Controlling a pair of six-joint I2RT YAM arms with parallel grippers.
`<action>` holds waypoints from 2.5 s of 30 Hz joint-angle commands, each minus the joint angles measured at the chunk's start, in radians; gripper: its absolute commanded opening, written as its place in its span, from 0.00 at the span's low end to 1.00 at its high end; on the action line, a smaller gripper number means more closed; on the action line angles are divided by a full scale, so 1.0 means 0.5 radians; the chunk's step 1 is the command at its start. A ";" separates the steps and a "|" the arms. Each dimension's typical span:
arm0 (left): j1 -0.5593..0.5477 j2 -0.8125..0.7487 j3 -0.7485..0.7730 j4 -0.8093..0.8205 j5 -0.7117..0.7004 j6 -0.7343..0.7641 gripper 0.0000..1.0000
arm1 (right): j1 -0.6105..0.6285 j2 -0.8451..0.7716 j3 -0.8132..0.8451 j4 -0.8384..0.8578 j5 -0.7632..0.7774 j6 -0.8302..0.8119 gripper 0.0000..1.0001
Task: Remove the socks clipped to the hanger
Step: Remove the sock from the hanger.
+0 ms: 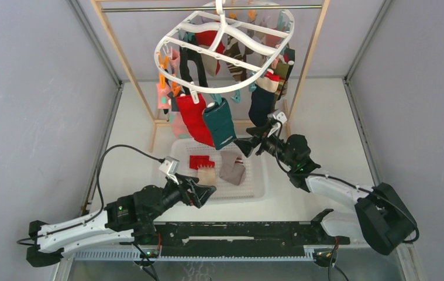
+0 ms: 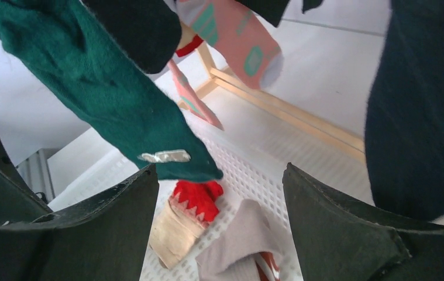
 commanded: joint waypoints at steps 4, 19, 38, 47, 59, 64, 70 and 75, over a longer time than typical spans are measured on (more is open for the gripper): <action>-0.008 0.033 -0.007 0.022 -0.009 0.011 1.00 | -0.032 0.299 0.231 0.377 -0.391 0.181 0.84; -0.008 0.032 0.009 0.003 -0.017 0.055 1.00 | -0.019 0.579 0.313 0.513 -0.692 0.337 0.69; -0.008 0.081 0.033 0.028 -0.008 0.059 1.00 | -0.056 0.508 0.315 0.423 -0.896 0.495 0.01; -0.008 0.074 0.184 -0.026 -0.050 0.200 1.00 | -0.030 0.322 0.315 0.124 -0.837 0.424 0.00; -0.003 0.164 0.662 -0.032 -0.153 0.635 1.00 | -0.045 0.076 0.315 -0.273 -0.709 0.325 0.00; 0.012 0.281 0.829 0.029 -0.118 0.753 1.00 | -0.050 -0.040 0.315 -0.387 -0.727 0.302 0.00; 0.083 0.425 0.997 0.134 -0.072 0.832 1.00 | -0.061 -0.173 0.315 -0.471 -0.733 0.295 0.00; 0.153 0.549 1.127 0.241 -0.070 0.905 1.00 | -0.069 -0.190 0.315 -0.522 -0.738 0.280 0.00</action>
